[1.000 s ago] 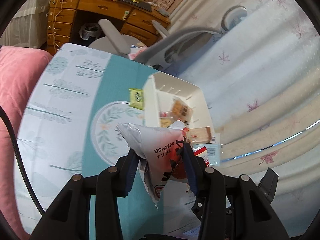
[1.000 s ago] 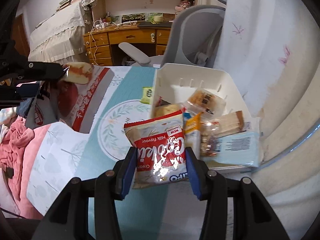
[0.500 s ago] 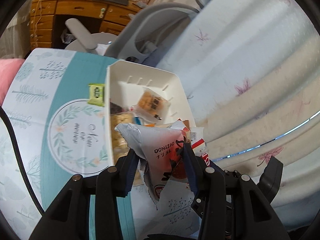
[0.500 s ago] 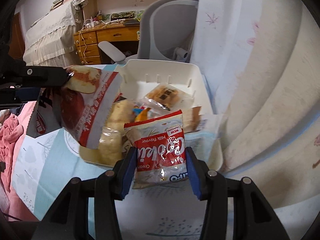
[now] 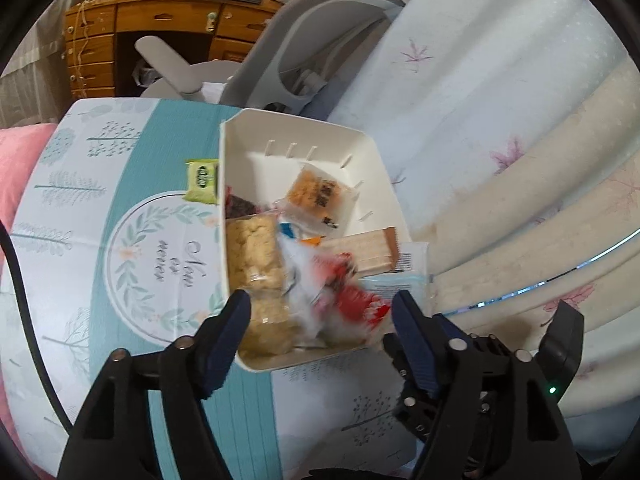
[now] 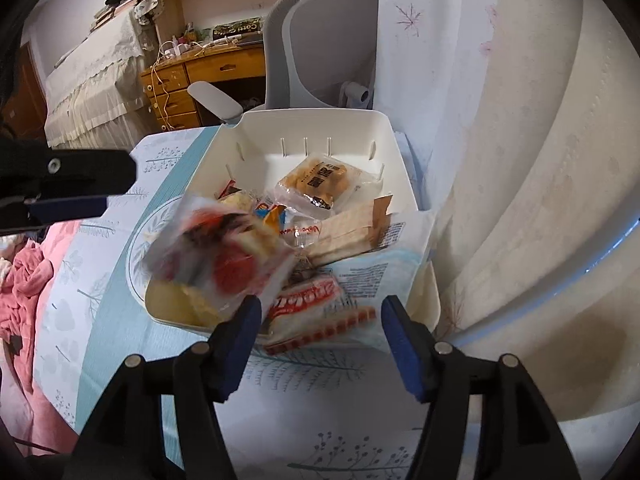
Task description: Organize snacks
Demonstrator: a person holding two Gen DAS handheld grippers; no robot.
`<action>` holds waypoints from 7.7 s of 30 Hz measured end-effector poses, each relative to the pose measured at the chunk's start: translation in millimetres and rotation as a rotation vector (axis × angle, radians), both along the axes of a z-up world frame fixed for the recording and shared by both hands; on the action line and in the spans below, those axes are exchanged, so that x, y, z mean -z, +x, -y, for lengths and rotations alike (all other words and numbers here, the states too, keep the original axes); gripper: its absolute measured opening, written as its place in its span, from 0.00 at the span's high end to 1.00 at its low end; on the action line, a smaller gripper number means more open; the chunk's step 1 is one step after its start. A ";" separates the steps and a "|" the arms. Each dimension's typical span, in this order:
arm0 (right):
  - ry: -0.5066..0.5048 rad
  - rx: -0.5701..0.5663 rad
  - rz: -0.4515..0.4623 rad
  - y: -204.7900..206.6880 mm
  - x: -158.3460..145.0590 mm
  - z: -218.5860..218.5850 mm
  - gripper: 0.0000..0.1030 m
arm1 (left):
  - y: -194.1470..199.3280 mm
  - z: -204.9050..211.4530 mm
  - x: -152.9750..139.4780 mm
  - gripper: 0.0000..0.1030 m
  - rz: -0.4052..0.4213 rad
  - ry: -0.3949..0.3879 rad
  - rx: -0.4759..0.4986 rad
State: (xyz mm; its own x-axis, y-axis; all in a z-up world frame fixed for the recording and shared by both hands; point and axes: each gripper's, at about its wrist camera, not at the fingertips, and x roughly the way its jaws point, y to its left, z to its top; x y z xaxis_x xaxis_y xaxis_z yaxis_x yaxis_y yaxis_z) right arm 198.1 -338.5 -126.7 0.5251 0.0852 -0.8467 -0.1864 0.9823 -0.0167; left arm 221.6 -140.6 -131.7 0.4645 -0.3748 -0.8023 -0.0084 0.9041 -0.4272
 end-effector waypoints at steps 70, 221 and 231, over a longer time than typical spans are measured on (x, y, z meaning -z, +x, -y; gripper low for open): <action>0.157 0.566 0.022 -22.1 26.4 -92.9 0.34 | 197.3 -63.0 161.5 0.23 0.121 0.411 0.960; 0.156 0.094 -0.017 -175.6 -130.1 -128.6 0.00 | -215.4 -103.7 -124.3 0.01 0.151 0.453 -0.172; 0.161 0.088 -0.034 -175.1 -126.3 -130.4 0.00 | -217.7 -105.7 -122.8 0.01 0.149 0.460 -0.177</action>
State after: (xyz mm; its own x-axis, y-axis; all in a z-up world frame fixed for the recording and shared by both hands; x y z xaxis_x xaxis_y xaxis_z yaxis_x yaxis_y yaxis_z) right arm 23.0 -208.2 -0.4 0.5075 0.1763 -0.8434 -0.0972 0.9843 0.1473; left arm 3.9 -34.9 -8.9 0.6107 0.0965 -0.7859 -0.1480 0.9890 0.0065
